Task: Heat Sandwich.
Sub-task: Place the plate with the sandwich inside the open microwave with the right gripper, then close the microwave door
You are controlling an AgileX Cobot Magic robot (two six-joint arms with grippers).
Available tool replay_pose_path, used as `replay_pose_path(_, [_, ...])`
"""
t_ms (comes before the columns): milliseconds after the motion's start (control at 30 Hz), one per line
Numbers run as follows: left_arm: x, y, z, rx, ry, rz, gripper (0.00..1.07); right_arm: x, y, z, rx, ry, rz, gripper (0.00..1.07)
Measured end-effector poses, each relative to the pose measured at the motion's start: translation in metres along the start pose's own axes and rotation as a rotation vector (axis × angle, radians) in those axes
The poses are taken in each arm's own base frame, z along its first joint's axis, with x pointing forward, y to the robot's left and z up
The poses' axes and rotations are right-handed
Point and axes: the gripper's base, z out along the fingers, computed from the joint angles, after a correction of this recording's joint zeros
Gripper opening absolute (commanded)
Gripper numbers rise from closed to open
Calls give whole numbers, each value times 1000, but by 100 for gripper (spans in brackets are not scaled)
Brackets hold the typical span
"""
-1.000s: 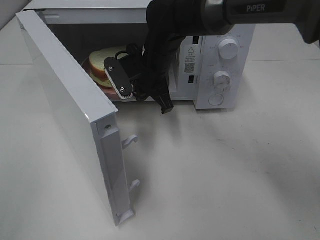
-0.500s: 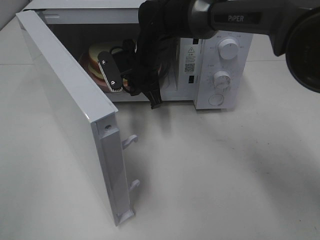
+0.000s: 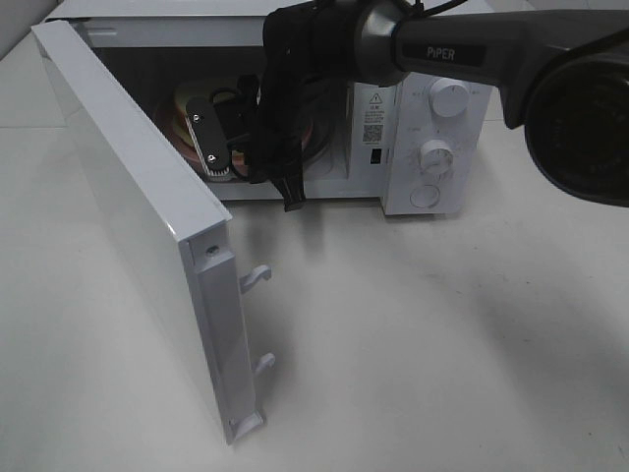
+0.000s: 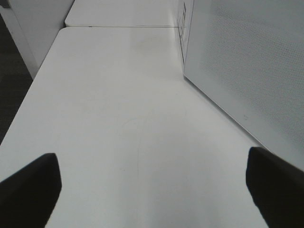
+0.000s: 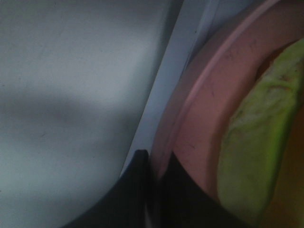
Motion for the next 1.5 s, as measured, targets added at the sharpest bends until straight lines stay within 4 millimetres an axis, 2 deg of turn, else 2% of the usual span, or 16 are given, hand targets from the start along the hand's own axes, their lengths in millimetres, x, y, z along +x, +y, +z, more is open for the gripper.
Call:
replay_pose_path(133, [0, 0, 0, 0, 0, 0, 100, 0, -1, 0, 5, 0, 18, 11])
replay_pose_path(200, [0, 0, 0, 0, 0, 0, 100, 1, -2, -1, 15, 6, 45, 18])
replay_pose_path(233, [0, 0, 0, 0, 0, 0, 100, 1, -2, -1, 15, 6, 45, 18])
replay_pose_path(333, [0, 0, 0, 0, 0, 0, 100, 2, -2, 0, 20, 19, 79, 31])
replay_pose_path(367, [0, 0, 0, 0, 0, 0, 100, 2, -2, -1, 24, 26, 98, 42])
replay_pose_path(400, [0, 0, 0, 0, 0, 0, 100, 2, -2, -1, 24, 26, 98, 42])
replay_pose_path(433, [0, 0, 0, 0, 0, 0, 100, 3, -3, -1, 24, 28, 107, 47])
replay_pose_path(467, [0, 0, 0, 0, 0, 0, 100, 3, -3, -1, 25, 29, 118, 52])
replay_pose_path(500, [0, 0, 0, 0, 0, 0, 100, 3, -3, -1, 26, 30, 135, 62])
replay_pose_path(533, [0, 0, 0, 0, 0, 0, 100, 3, -3, -1, 26, 30, 135, 62])
replay_pose_path(633, [0, 0, 0, 0, 0, 0, 100, 3, -3, -1, 27, 30, 176, 75])
replay_pose_path(767, [0, 0, 0, 0, 0, 0, 100, 3, -3, -1, 26, 30, 202, 79])
replay_pose_path(1167, [0, 0, 0, 0, 0, 0, 100, 5, 8, -9, 16, 32, 207, 76])
replay_pose_path(1500, [0, 0, 0, 0, 0, 0, 100, 7, 14, -34, 43, 23, 202, 76])
